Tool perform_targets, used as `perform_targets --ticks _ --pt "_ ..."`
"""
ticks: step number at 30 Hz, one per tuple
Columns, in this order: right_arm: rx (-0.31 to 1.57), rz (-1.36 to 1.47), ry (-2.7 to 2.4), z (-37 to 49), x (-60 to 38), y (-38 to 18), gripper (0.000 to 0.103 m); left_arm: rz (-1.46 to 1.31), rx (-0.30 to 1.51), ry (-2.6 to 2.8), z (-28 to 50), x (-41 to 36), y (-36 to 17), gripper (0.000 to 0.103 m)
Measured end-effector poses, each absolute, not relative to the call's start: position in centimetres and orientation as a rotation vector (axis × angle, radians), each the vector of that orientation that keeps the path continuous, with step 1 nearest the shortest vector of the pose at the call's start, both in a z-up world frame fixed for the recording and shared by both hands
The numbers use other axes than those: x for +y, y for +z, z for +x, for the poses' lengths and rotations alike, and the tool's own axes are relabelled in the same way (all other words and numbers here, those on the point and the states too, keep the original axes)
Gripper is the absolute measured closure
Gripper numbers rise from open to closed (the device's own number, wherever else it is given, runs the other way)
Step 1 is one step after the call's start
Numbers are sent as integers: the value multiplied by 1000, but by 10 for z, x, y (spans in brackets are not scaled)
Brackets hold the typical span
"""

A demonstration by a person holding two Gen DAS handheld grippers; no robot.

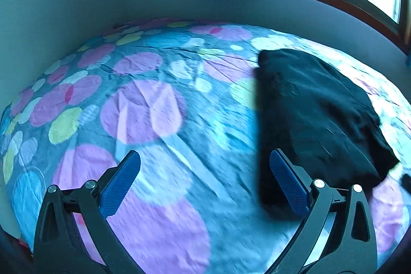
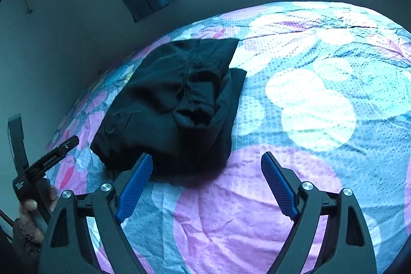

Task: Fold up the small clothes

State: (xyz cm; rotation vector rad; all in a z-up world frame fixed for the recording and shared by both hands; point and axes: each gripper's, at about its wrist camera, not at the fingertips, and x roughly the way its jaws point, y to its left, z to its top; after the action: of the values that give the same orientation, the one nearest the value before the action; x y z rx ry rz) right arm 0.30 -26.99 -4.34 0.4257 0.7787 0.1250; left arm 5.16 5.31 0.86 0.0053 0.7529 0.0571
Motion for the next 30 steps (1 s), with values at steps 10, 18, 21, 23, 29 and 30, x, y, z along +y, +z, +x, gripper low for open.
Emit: perform_targets --ticks 10,18,21,23,29,30 --pt "778 367 -126 143 -373 -57 17 -45 802 206 250 78 -27 2" --pt "825 270 -321 279 -432 -97 17 -64 853 311 383 80 -58 2" --pt "874 320 -349 306 -449 -110 14 -105 943 323 405 84 -77 2" --pt "886 322 -347 313 -450 -116 10 -98 921 328 401 82 -75 2" --pt "930 234 -349 315 -437 -118 5 -122 934 316 399 85 -74 2" --pt "941 217 -357 316 -434 -116 5 -116 932 318 400 84 -73 2"
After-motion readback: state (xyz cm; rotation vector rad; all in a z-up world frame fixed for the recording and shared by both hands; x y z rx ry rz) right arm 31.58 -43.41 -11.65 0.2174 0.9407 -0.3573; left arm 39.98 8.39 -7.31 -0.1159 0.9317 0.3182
